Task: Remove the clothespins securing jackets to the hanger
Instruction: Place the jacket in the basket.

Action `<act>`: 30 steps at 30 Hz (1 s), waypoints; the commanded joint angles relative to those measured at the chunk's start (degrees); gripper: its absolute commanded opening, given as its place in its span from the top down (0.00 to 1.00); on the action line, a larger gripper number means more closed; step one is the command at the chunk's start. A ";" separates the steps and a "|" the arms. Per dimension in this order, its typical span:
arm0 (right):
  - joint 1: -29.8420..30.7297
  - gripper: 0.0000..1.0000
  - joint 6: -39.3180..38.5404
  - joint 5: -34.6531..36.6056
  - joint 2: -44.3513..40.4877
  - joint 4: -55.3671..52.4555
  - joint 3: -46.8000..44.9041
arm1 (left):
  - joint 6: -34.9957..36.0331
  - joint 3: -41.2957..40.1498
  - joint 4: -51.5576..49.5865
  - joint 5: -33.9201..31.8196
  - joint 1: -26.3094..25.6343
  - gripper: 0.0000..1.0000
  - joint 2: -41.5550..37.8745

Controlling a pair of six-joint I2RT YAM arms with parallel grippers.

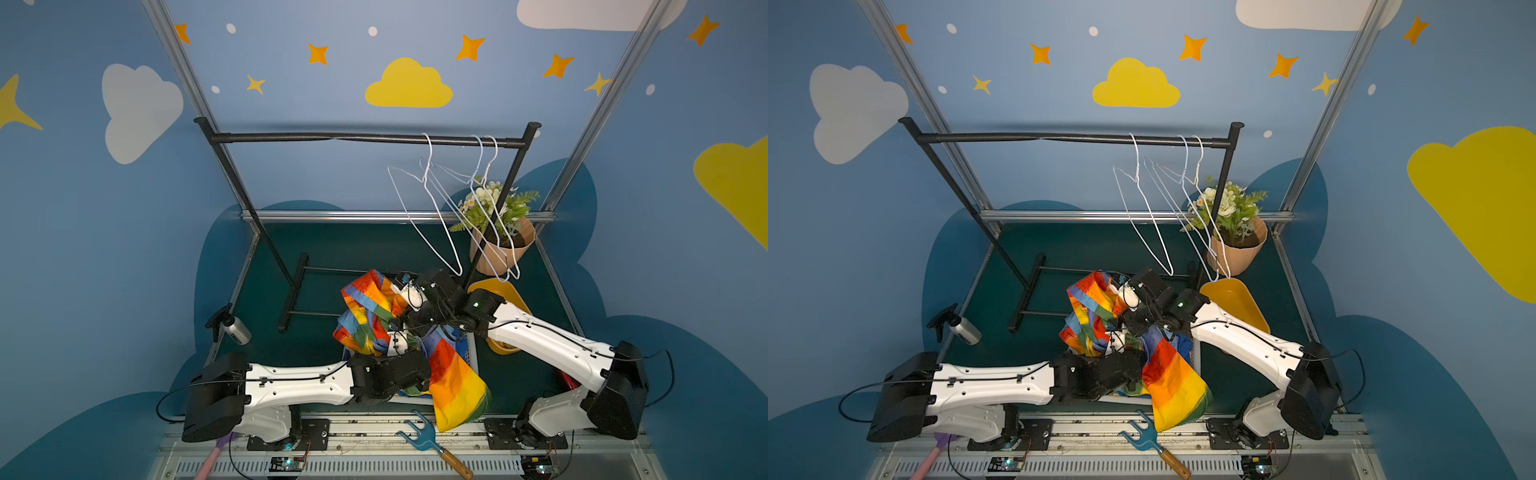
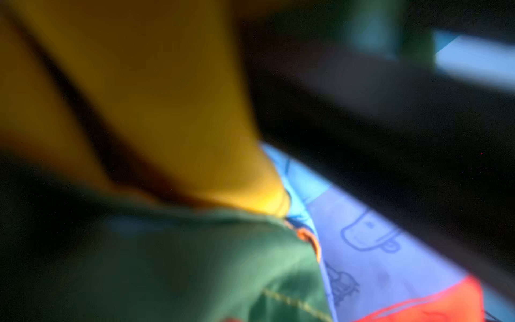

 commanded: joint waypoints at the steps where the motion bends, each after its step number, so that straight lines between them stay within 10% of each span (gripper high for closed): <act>1: 1.09 0.16 1.58 -0.62 -6.03 -3.01 -0.58 | 0.07 -1.55 -6.71 0.30 0.92 0.52 0.31; 12: 4.31 0.13 15.25 1.83 -23.97 -28.62 -2.65 | 1.62 -9.89 0.88 4.14 7.03 0.50 -6.97; 26: 14.78 0.13 28.33 -3.28 -29.30 -17.48 -22.47 | 3.61 -5.71 1.46 8.00 8.44 0.51 -3.72; 28: 14.75 0.21 28.18 -4.09 -27.76 -15.19 -23.58 | 3.50 -5.63 1.22 8.06 8.44 0.51 -4.07; 30: 14.71 0.50 27.51 -2.75 -26.41 -14.37 -23.21 | 3.36 -5.83 1.72 8.32 8.44 0.51 -4.42</act>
